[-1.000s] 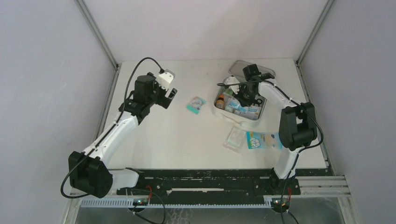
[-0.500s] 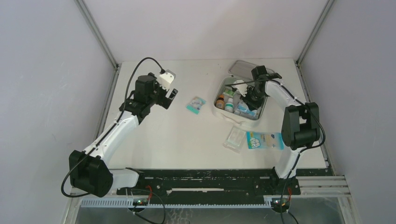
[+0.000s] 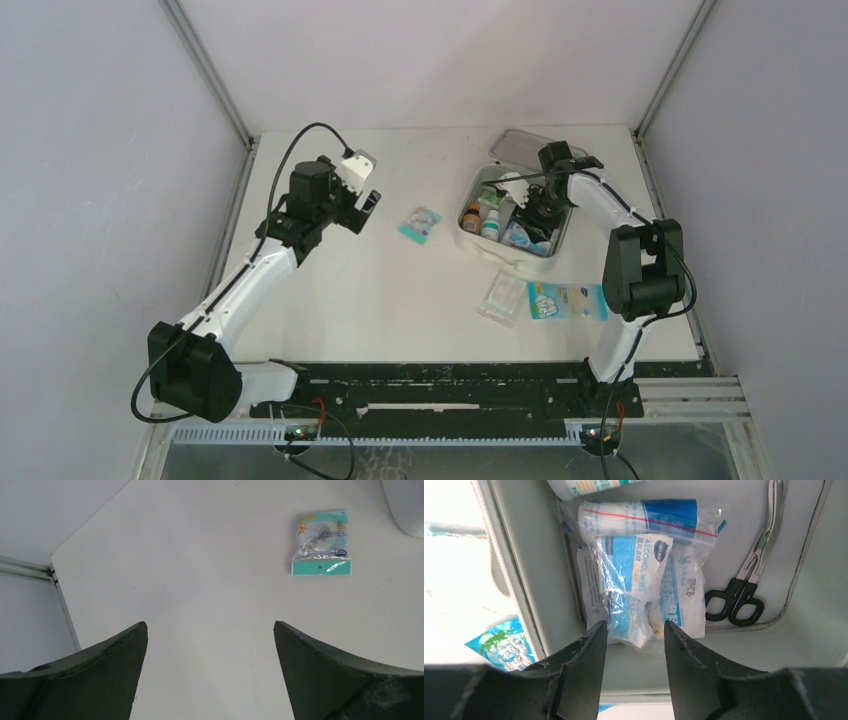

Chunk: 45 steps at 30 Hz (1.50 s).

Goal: Organize the medicine kit

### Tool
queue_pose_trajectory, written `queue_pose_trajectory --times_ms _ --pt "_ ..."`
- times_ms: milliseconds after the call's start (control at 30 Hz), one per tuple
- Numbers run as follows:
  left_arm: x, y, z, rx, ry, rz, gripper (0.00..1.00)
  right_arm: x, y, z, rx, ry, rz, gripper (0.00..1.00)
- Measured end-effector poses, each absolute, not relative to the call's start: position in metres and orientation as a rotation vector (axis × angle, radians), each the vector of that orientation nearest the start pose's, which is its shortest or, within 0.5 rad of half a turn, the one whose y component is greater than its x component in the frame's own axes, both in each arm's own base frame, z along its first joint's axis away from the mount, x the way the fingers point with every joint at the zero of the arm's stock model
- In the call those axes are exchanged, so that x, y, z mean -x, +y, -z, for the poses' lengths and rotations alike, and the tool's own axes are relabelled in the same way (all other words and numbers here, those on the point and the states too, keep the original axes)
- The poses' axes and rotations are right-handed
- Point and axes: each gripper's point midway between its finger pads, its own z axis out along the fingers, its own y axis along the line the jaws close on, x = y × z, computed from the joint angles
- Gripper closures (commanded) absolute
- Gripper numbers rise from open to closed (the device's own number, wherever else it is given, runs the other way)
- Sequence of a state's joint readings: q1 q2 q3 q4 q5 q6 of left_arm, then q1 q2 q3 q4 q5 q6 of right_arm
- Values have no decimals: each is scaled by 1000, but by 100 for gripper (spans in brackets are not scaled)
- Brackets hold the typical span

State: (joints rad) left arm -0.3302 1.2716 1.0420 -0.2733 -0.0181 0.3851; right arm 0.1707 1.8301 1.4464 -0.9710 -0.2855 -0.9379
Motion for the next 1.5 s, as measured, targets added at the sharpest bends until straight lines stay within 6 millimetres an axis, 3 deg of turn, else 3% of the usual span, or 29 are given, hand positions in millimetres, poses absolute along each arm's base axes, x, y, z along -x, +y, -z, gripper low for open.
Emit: queue_pose_trajectory --times_ms 233,467,567,767,933,1133,1333,1500 --pt "-379 -111 -215 -718 1945 -49 0 -365 90 -81 1474 2358 -310 69" --pt "-379 -111 -215 -718 1945 -49 0 -359 98 -52 1475 2410 -381 69" --pt "-379 -111 -215 -718 1944 -49 0 -353 99 -42 1482 2434 -399 61" --pt "-380 -114 -211 -734 1948 -30 0 -353 102 -44 1454 2435 -421 42" --pt "-385 -123 -185 -764 2009 14 0 -356 103 -60 1411 2402 -434 33" --pt "-394 -146 -135 -789 2159 161 0 -370 105 -105 1299 2320 -446 33" --pt "-420 -182 -119 -747 2233 360 7 -366 106 -142 1173 2288 -460 39" --pt "-440 -207 -106 -707 2288 500 18 -357 110 -157 1095 2305 -498 41"
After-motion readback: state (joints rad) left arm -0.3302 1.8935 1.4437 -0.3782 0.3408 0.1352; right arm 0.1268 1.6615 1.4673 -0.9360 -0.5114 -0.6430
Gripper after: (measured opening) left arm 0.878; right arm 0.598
